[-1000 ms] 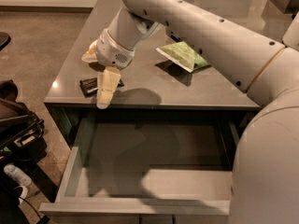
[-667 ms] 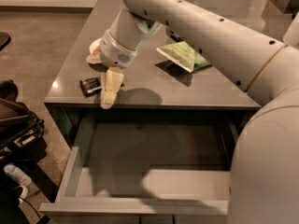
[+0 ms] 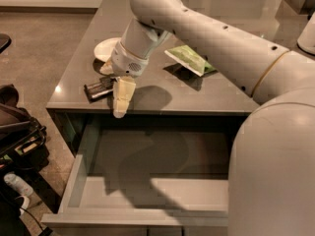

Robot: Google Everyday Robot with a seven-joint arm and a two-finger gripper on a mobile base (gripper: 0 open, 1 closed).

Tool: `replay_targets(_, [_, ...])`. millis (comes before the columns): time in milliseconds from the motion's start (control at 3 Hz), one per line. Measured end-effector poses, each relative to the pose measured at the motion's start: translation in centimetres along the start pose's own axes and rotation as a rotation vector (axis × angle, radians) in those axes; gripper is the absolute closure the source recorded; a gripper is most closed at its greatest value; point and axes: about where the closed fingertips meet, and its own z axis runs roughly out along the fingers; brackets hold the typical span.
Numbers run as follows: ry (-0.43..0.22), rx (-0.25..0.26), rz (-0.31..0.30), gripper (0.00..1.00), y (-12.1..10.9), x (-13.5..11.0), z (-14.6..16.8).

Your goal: Place rxbar chocolate into top drawer

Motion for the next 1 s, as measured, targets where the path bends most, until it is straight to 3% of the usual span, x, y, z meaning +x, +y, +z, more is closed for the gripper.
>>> replay_targets(333, [0.000, 0.000, 0.000, 0.00, 0.00, 0.00, 0.01])
replay_targets(667, [0.000, 0.000, 0.000, 0.18, 0.00, 0.00, 0.01])
replay_targets(1000, [0.000, 0.000, 0.000, 0.42, 0.00, 0.00, 0.01])
